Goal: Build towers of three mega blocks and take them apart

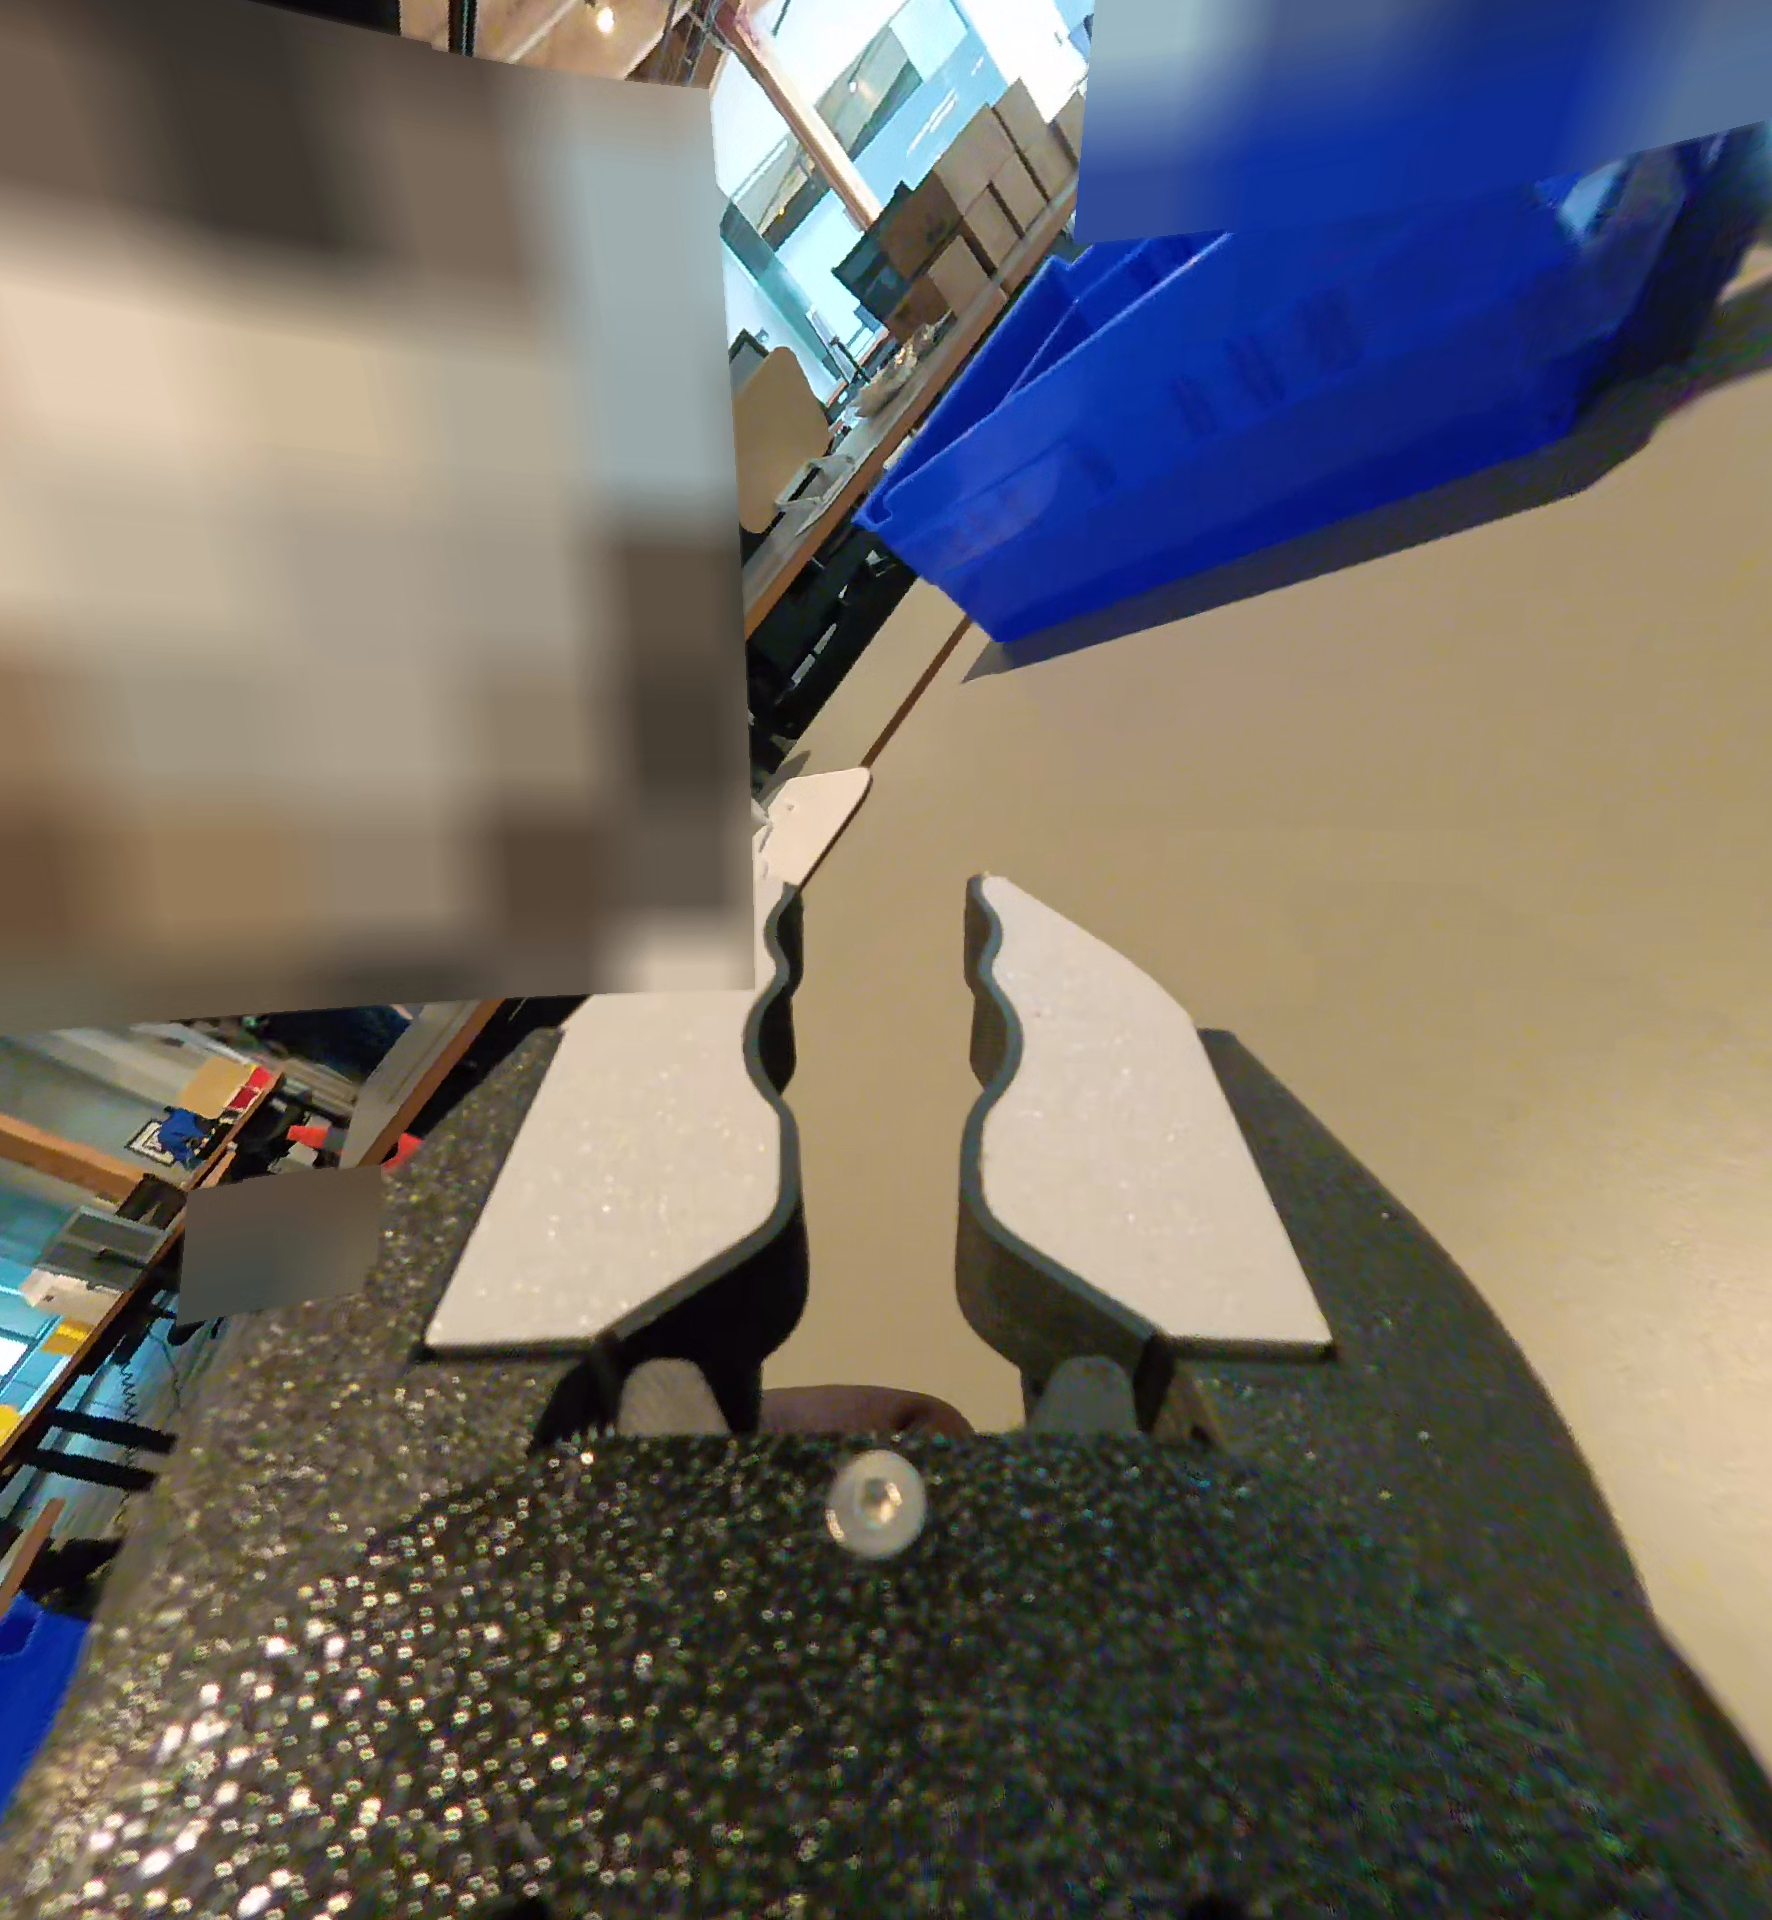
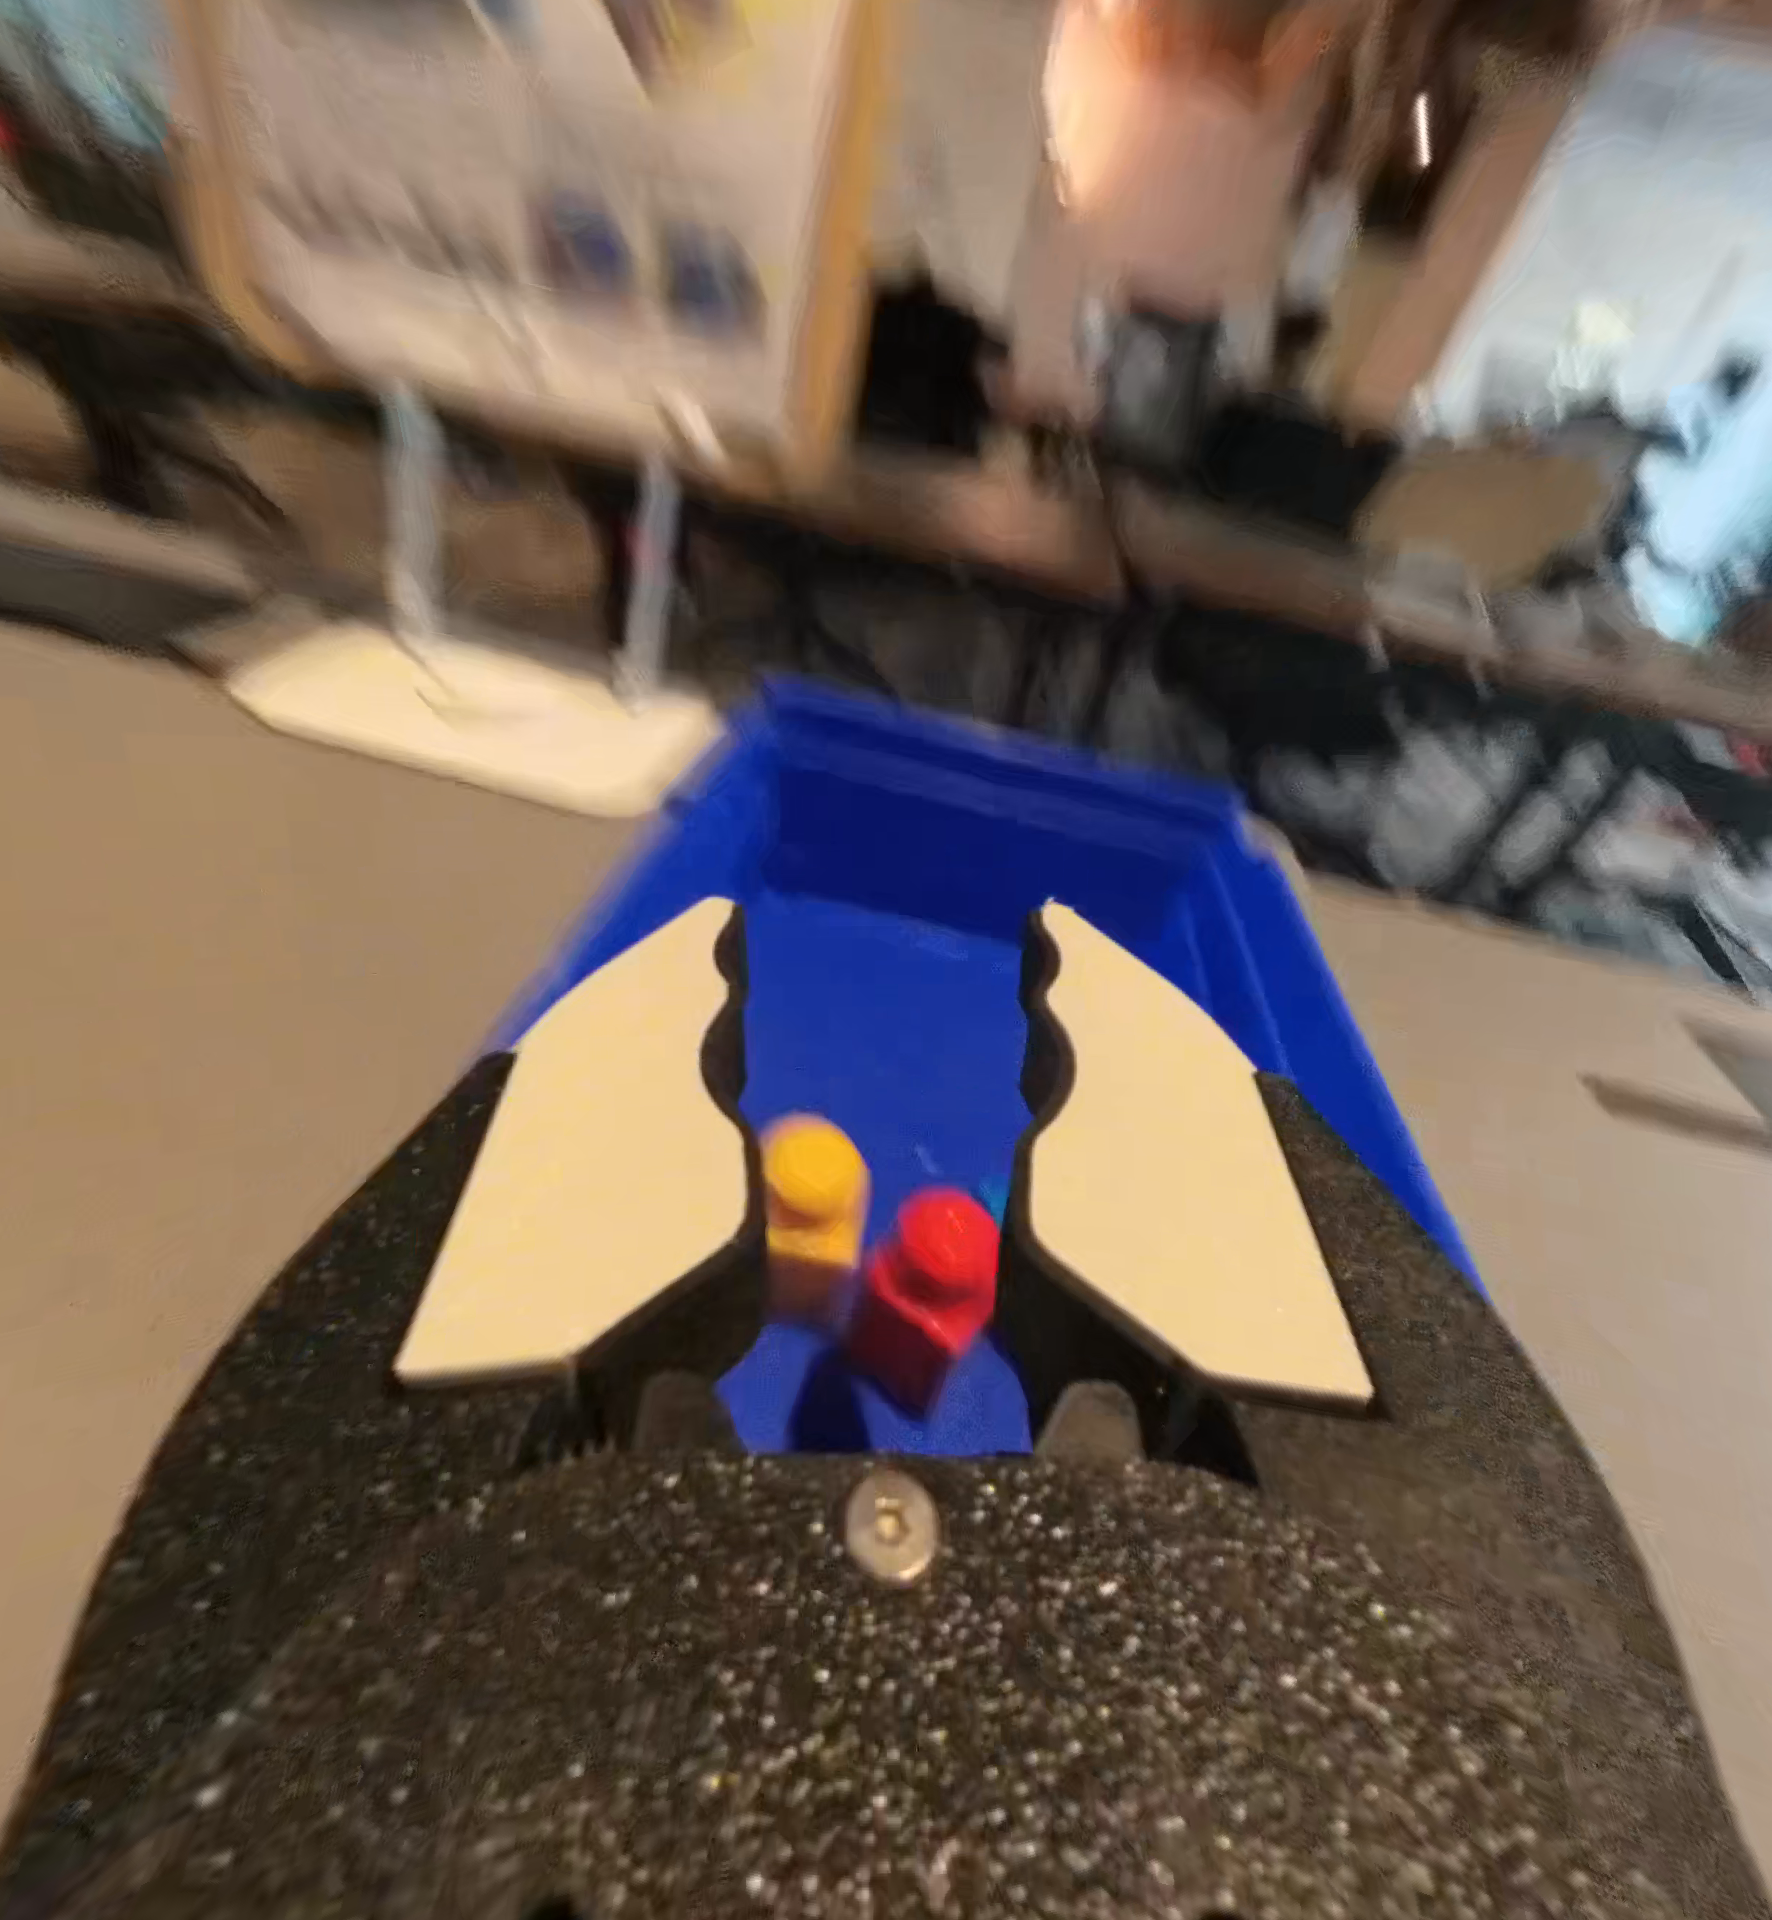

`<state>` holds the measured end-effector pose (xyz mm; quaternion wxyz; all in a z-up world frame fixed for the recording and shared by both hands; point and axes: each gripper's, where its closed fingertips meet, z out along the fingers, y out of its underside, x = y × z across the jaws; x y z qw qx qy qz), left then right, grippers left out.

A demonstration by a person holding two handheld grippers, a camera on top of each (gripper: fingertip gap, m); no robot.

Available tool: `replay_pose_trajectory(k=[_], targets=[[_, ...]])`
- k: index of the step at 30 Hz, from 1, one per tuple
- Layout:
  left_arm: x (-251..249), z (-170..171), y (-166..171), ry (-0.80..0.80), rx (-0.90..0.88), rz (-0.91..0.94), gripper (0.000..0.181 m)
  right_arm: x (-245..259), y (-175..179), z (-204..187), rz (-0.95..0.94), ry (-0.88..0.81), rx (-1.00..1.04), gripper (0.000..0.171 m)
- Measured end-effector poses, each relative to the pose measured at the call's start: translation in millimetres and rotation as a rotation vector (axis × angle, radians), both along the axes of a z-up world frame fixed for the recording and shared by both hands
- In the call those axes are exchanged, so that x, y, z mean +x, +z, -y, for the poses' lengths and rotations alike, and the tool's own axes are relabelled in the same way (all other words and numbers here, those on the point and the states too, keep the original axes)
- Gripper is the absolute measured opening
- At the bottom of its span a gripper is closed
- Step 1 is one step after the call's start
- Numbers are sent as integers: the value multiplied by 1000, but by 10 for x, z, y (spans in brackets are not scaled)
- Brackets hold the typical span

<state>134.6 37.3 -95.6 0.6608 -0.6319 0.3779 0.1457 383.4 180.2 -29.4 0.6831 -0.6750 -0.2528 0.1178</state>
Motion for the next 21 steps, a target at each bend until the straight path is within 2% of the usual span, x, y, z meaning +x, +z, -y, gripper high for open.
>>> replay_pose_trajectory(k=[2,4,6,8,11,14,15,16,18,21], targets=[[-54,-18,10,23,0,10,29,-353,400,463,-156,280,200,45],[-128,-39,26,50,-2,32,29,-714,566,999,-246,576,302,34],[-230,-64,44,86,-10,66,29,-1111,467,1363,-244,794,252,31],[-368,-87,71,131,-15,112,30,-1561,150,1615,-135,940,133,34],[-648,-103,133,212,-15,196,31,-2102,-661,1776,228,970,-20,40],[-1034,-70,225,303,3,284,32,-2271,-1339,1851,558,965,-75,44],[-1187,-43,268,333,13,321,32,-2283,-1398,1850,610,953,-66,40],[-1354,-6,317,361,24,368,33,-2299,-1385,1856,609,947,-48,43],[-1731,107,422,410,47,500,33,-2293,-1382,1857,603,947,-52,37],[-2482,360,550,527,99,669,33,-2289,-1378,1828,589,936,-74,38]])
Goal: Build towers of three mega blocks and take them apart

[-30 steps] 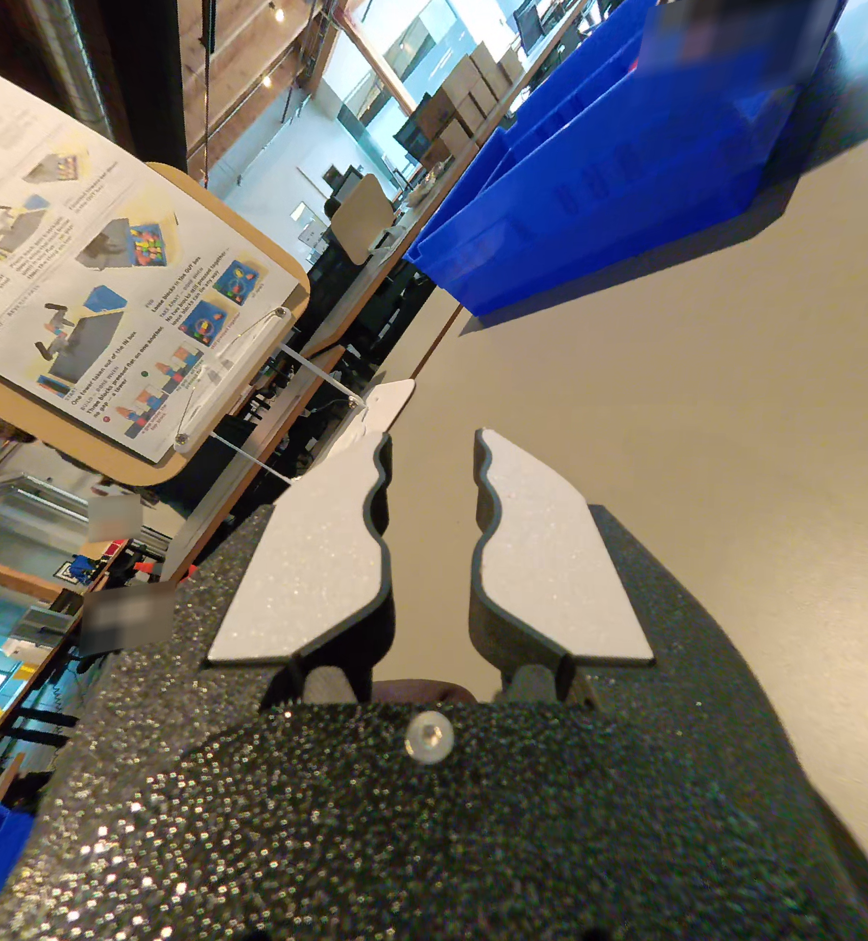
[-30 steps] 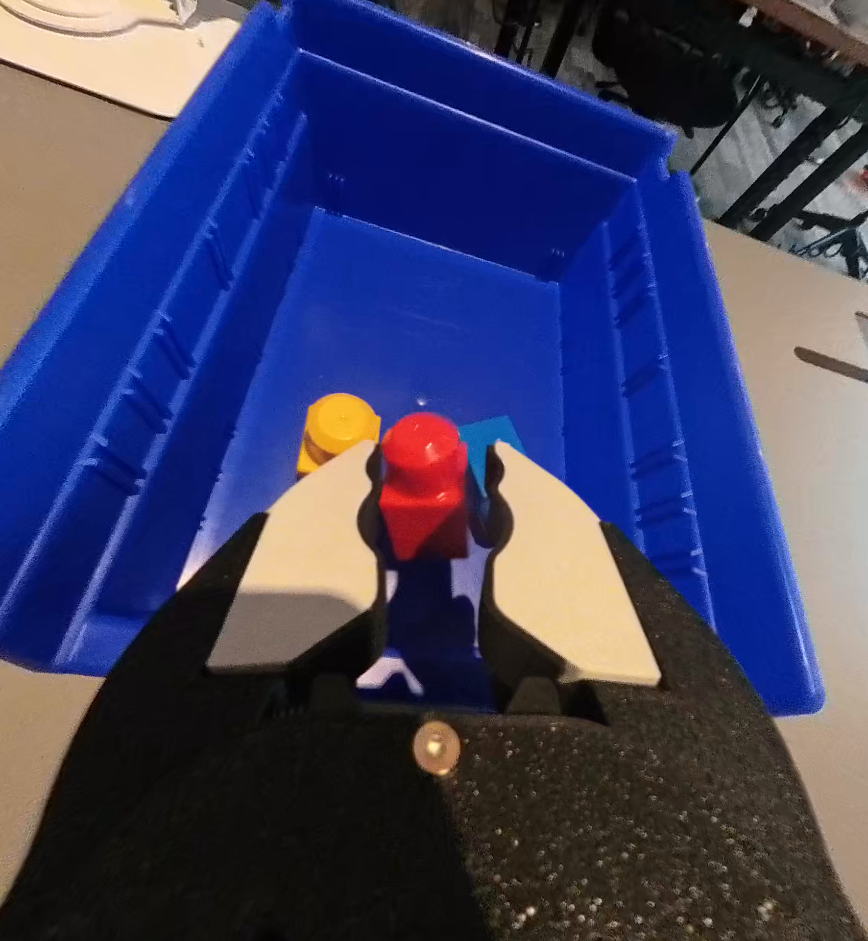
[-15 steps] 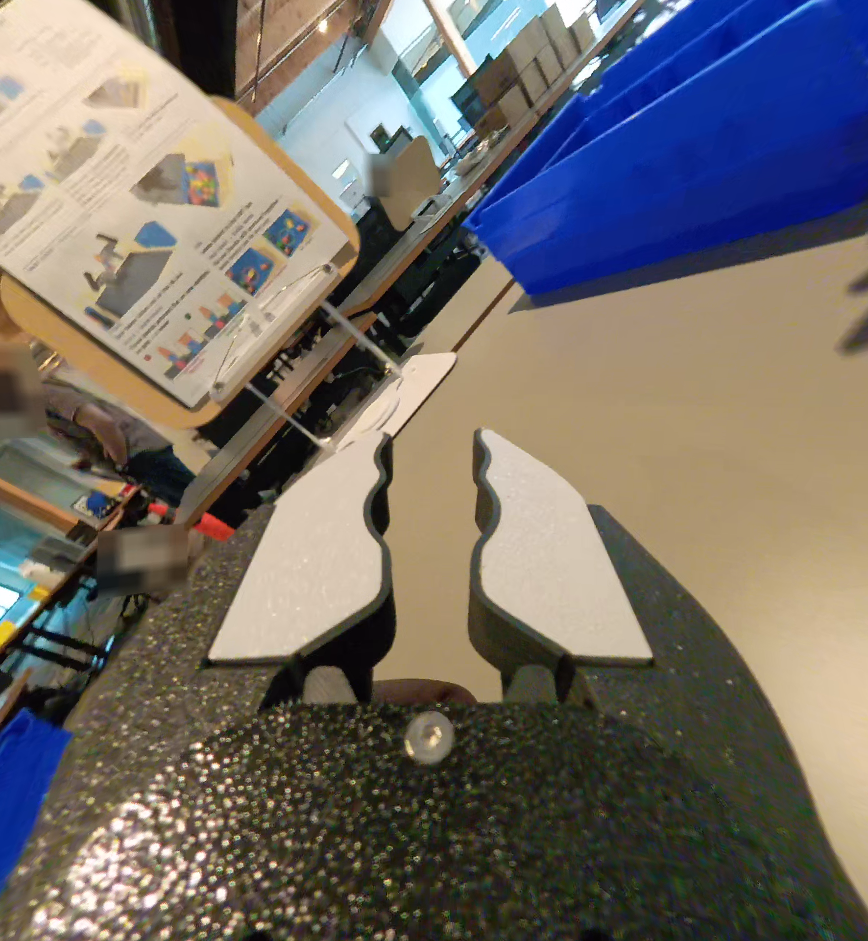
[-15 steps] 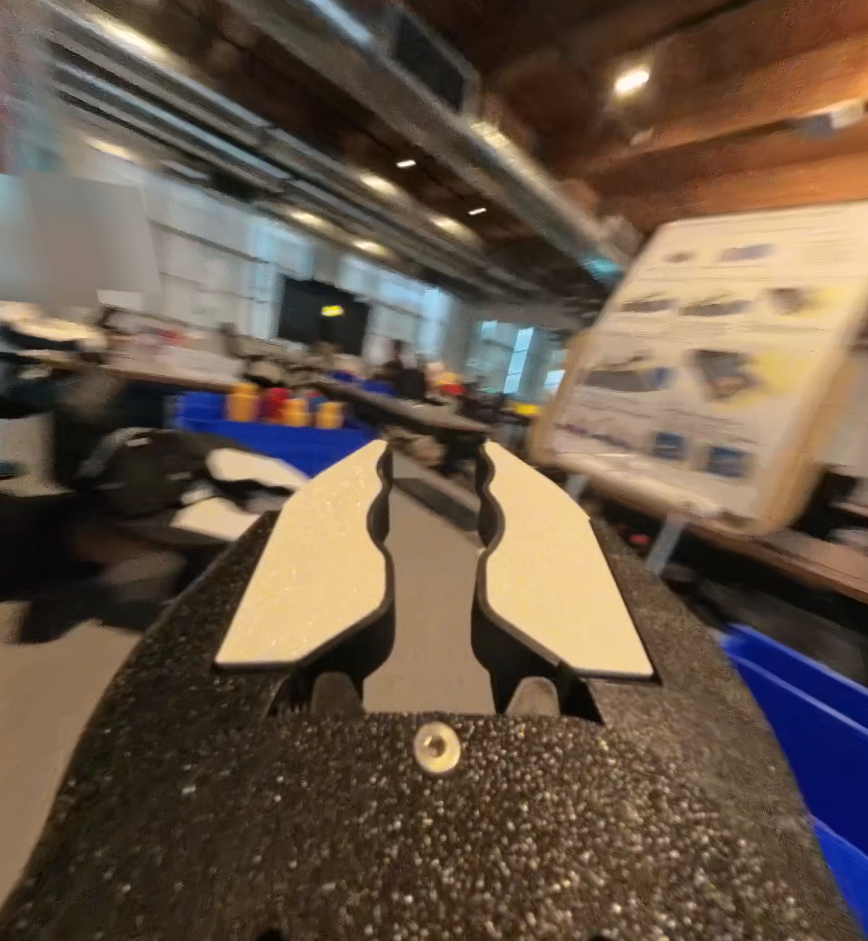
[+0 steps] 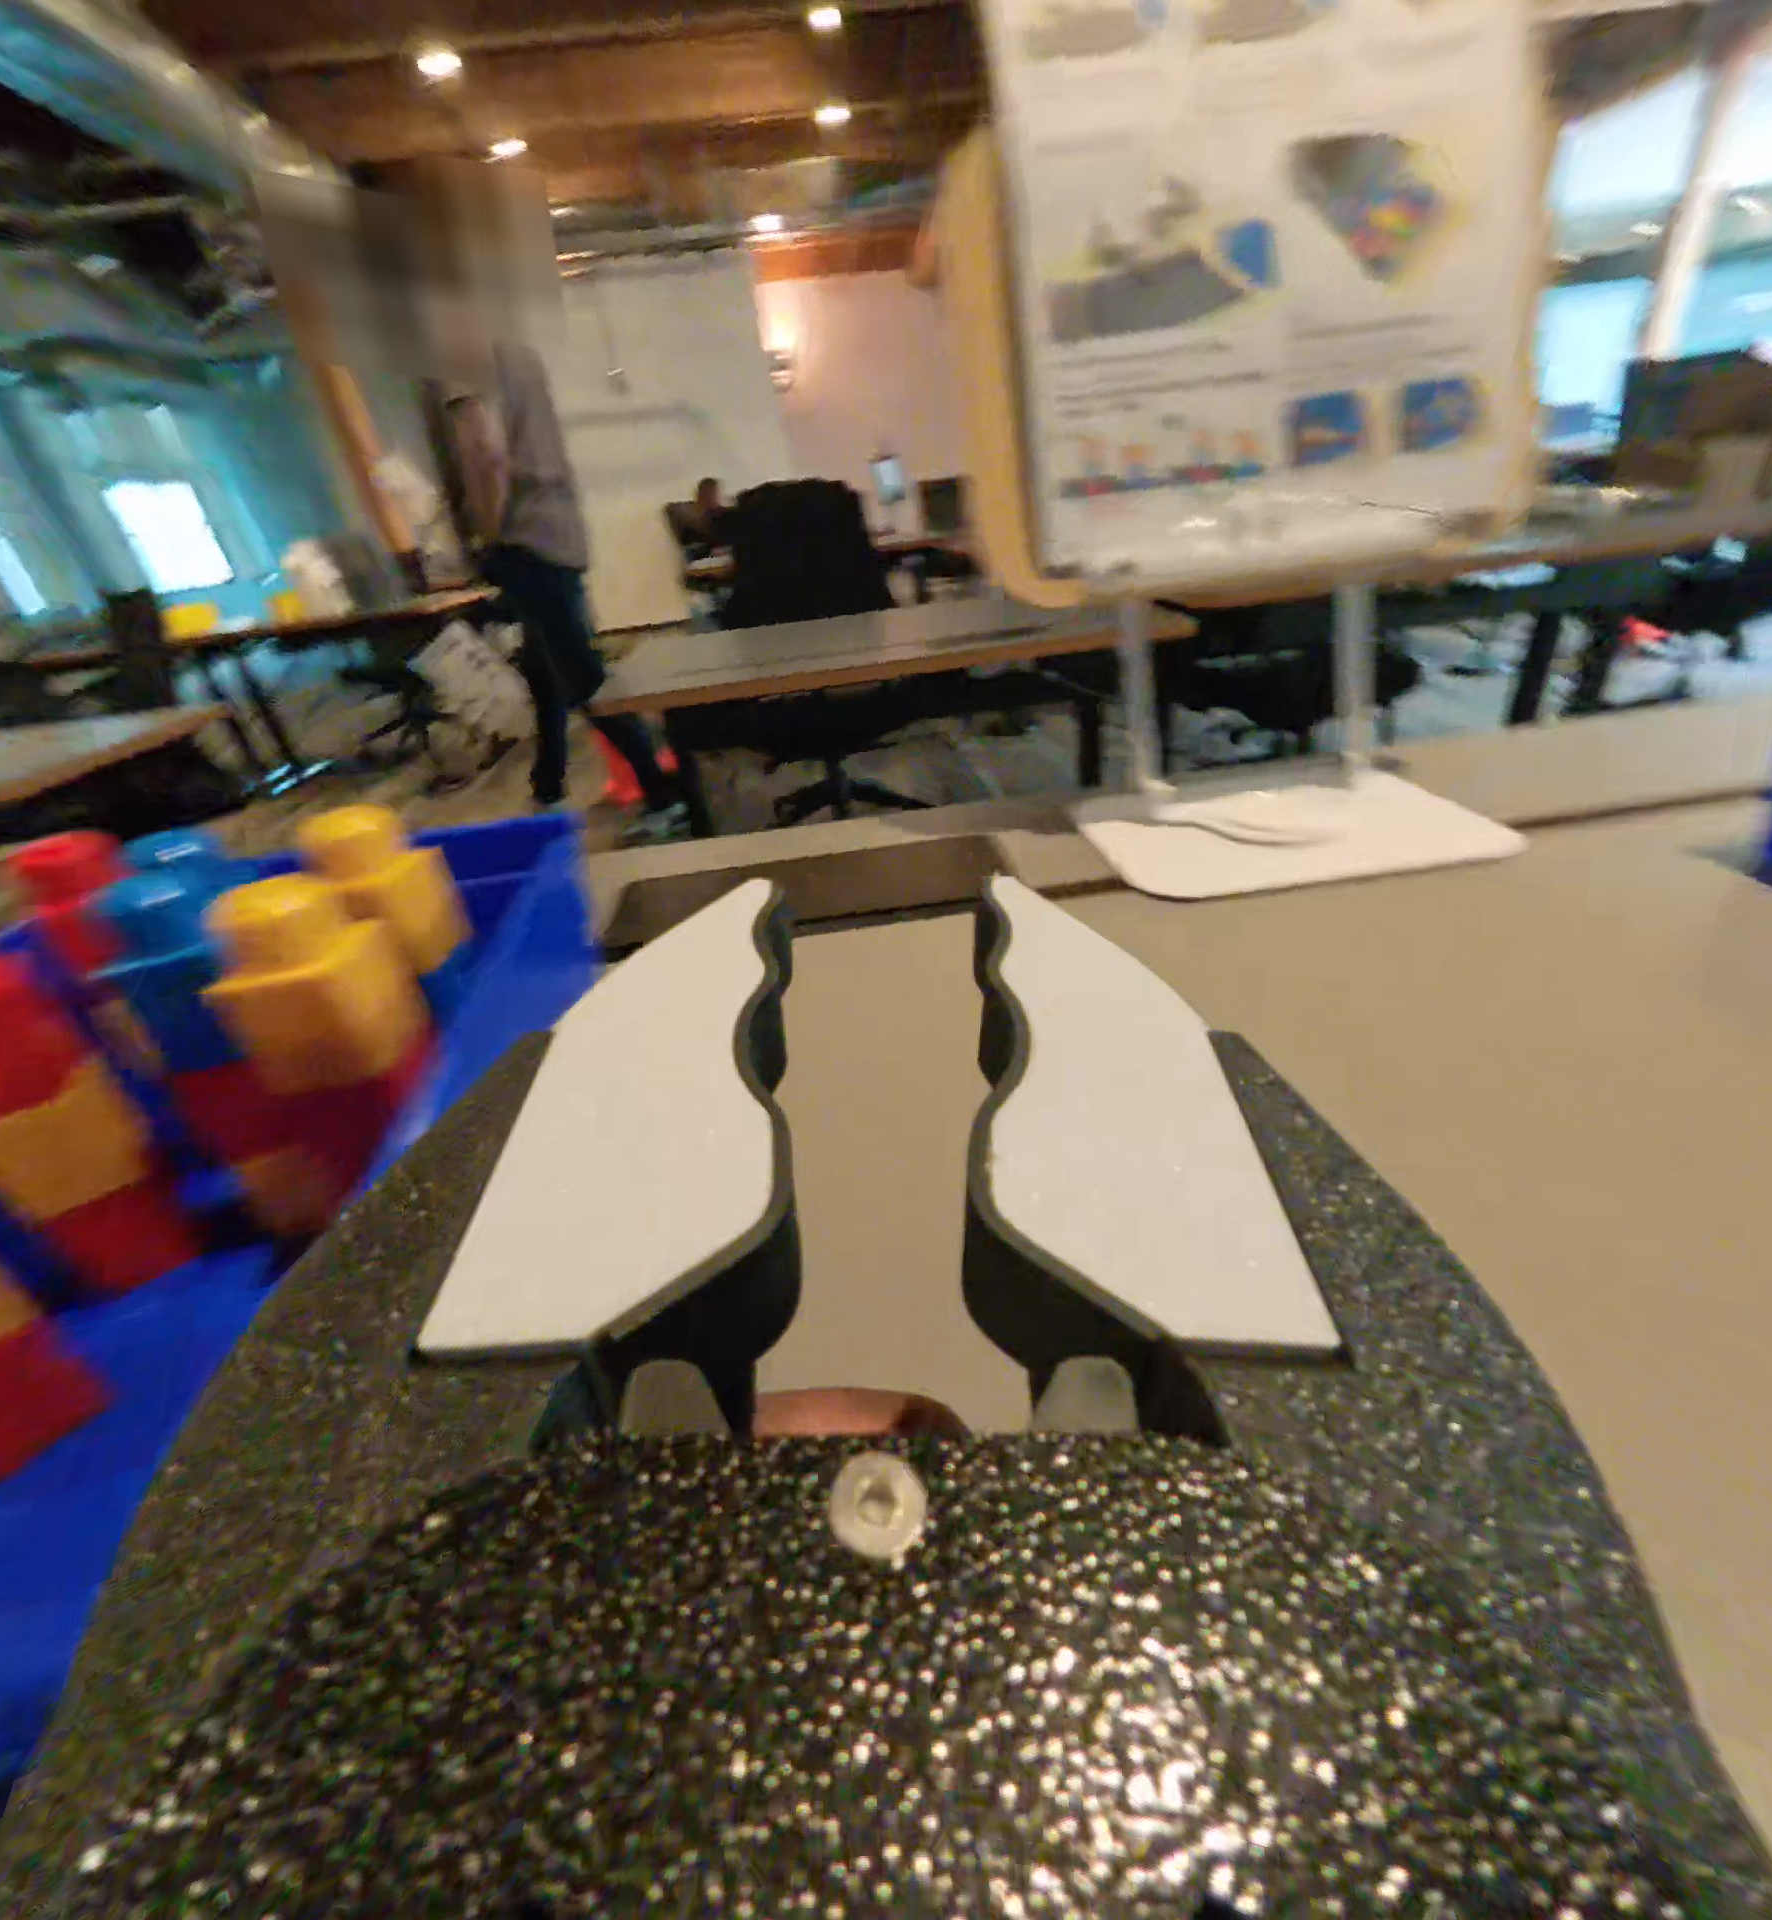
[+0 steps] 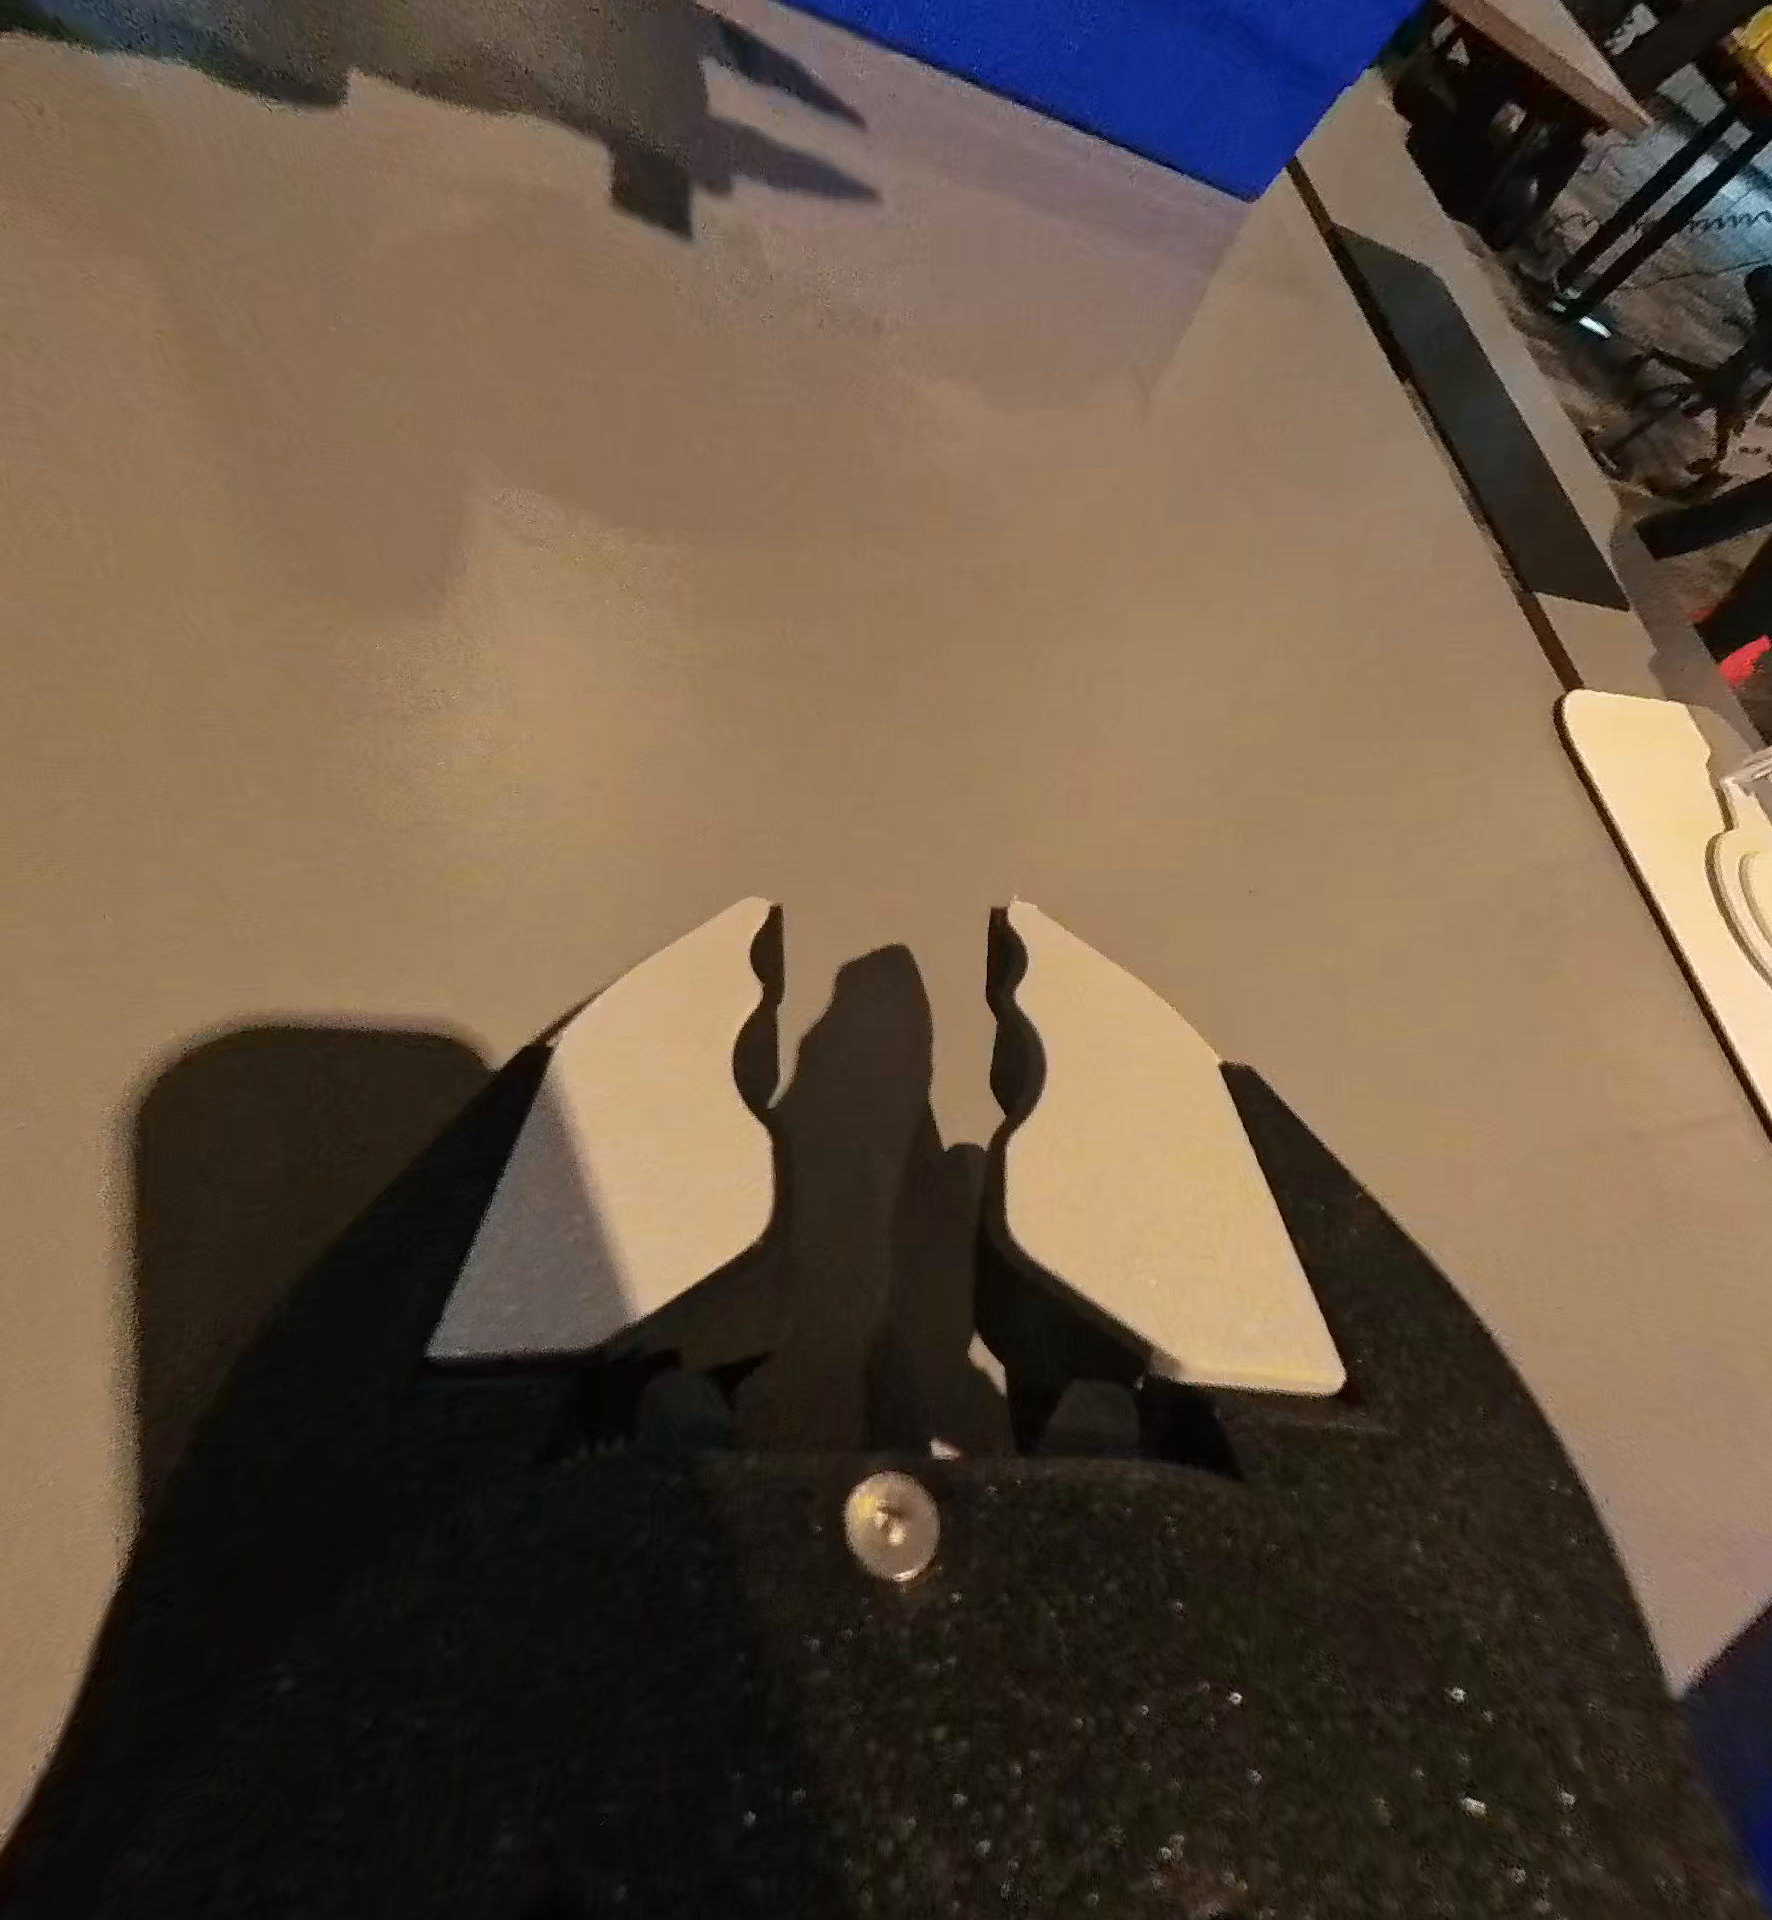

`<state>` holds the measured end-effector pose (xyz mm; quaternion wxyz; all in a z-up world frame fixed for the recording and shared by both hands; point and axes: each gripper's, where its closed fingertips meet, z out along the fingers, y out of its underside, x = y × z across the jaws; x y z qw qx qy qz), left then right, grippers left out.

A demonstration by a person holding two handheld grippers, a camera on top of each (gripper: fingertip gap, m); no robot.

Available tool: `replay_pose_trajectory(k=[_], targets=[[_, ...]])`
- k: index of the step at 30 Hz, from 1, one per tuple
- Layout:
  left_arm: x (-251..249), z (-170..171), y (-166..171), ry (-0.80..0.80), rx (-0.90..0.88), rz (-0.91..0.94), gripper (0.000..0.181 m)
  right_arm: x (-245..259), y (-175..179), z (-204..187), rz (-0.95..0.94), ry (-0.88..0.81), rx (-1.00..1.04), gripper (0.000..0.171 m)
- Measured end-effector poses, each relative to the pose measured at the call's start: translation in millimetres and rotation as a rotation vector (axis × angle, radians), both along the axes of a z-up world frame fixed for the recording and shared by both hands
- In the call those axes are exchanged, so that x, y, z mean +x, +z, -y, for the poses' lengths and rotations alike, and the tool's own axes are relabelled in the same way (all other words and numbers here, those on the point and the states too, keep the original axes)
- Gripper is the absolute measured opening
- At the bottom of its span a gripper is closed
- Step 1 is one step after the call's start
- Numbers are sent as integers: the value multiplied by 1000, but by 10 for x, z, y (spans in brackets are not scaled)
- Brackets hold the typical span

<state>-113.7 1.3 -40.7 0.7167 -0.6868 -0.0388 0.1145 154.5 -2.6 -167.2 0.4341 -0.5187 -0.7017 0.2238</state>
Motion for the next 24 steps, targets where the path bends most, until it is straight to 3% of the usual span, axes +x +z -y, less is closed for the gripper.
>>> replay_pose_trajectory(k=[5,10,20,24], targets=[[-1456,479,-64,325,-156,80,42,-26,-75,-2,56,-8,29,37],[-2295,579,-462,468,-415,140,57,-60,-87,28,65,-2,44,31],[-2811,459,-613,652,-592,51,50,-55,-85,35,64,-3,43,30],[-2874,438,-601,651,-587,60,47,-51,-82,41,61,-2,54,30]])
